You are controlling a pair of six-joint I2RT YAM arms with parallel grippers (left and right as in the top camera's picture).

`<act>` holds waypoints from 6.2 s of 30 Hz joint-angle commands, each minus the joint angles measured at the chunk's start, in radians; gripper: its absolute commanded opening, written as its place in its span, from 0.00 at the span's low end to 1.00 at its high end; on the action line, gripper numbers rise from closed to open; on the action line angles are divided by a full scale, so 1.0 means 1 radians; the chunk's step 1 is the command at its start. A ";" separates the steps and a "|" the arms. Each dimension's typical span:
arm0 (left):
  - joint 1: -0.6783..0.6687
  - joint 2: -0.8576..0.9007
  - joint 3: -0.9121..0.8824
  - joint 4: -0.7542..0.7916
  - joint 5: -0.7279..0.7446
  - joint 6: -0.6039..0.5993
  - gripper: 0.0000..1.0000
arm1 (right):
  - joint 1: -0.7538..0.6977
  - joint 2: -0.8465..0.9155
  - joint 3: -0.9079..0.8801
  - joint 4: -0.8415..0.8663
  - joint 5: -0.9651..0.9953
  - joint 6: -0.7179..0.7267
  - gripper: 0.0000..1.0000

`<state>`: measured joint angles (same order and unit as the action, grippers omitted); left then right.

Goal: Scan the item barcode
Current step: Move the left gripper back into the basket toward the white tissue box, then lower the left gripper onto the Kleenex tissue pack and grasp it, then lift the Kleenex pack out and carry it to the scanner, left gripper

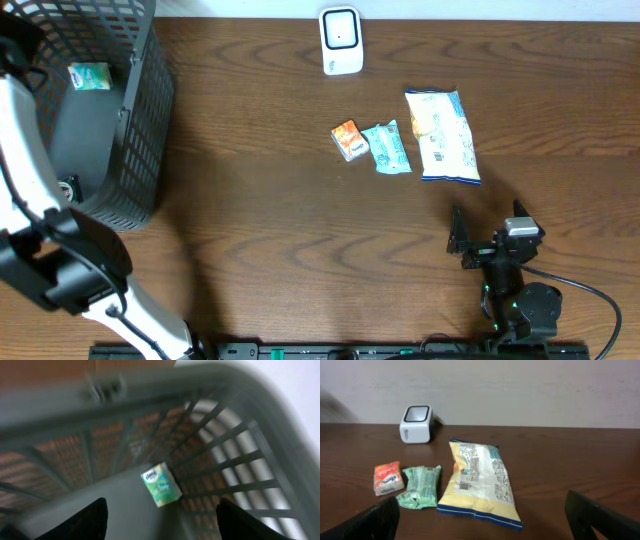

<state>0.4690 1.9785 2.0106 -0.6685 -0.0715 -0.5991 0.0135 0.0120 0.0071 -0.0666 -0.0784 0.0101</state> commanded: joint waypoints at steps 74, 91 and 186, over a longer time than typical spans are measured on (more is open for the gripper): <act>-0.092 0.364 0.004 0.111 -0.094 -0.112 0.07 | 0.007 -0.005 -0.001 -0.005 -0.003 -0.011 0.99; -0.095 0.129 0.000 -0.016 -0.093 -0.112 0.70 | 0.007 -0.005 -0.001 -0.005 -0.003 -0.011 0.99; -0.189 -0.451 -0.010 -0.156 0.423 0.208 0.07 | 0.007 -0.005 -0.001 -0.004 -0.003 -0.011 0.99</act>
<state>0.3382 1.5547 1.9938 -0.7956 0.1936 -0.4931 0.0135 0.0120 0.0071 -0.0666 -0.0784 0.0101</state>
